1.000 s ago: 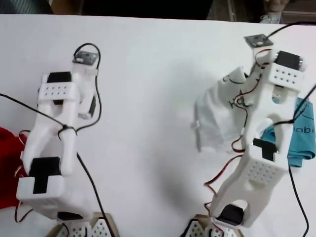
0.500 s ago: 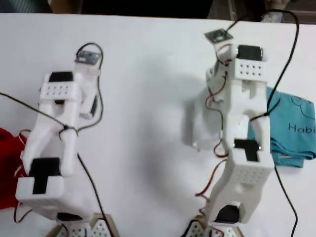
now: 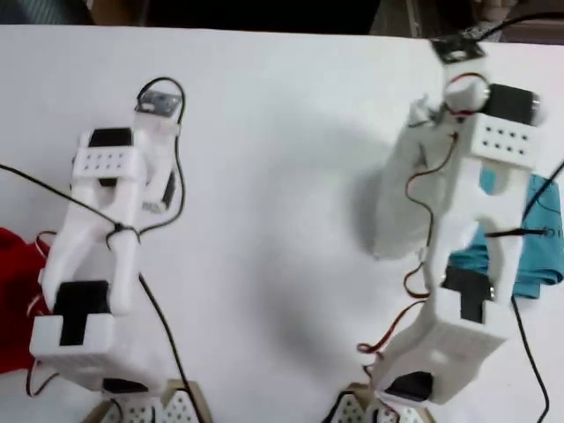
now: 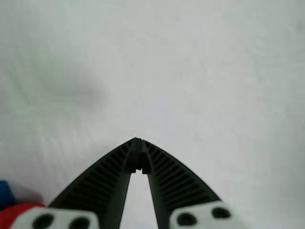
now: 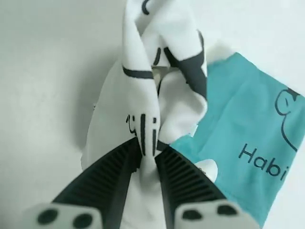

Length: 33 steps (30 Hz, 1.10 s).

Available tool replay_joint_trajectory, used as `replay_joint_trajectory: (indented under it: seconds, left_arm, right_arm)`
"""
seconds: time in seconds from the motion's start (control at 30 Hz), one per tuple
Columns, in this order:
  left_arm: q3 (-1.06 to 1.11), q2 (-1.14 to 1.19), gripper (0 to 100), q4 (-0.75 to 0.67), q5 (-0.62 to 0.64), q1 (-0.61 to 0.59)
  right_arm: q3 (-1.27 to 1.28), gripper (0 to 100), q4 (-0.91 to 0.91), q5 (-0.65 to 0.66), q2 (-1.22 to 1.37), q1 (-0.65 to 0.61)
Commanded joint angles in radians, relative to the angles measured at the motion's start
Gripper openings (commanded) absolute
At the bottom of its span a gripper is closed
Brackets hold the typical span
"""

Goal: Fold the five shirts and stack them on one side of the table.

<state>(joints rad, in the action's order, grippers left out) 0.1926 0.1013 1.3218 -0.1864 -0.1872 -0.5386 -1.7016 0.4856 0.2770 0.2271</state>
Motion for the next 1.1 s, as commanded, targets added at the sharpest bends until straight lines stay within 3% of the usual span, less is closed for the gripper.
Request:
replay_joint_trajectory:
  seconds: [0.0, 0.4, 0.63, 1.07]
  left_arm:
    - [-0.013, -0.061, 3, -0.011, 0.008, 0.009]
    - [-0.012, -0.061, 3, -0.003, 0.009, 0.009]
    - [-0.012, -0.061, 3, -0.003, 0.009, 0.009]
    - [-0.004, -0.061, 3, -0.003, 0.009, 0.011]
  right_arm:
    - [-0.008, 2.1, 0.001, 0.005, -0.073, 0.062]
    - [-0.005, 2.1, 0.068, 0.084, -0.064, 0.242]
    - [-0.005, 2.1, 0.174, 0.117, 0.088, 0.352]
    - [-0.006, 2.1, 0.358, 0.117, 0.259, 0.441]
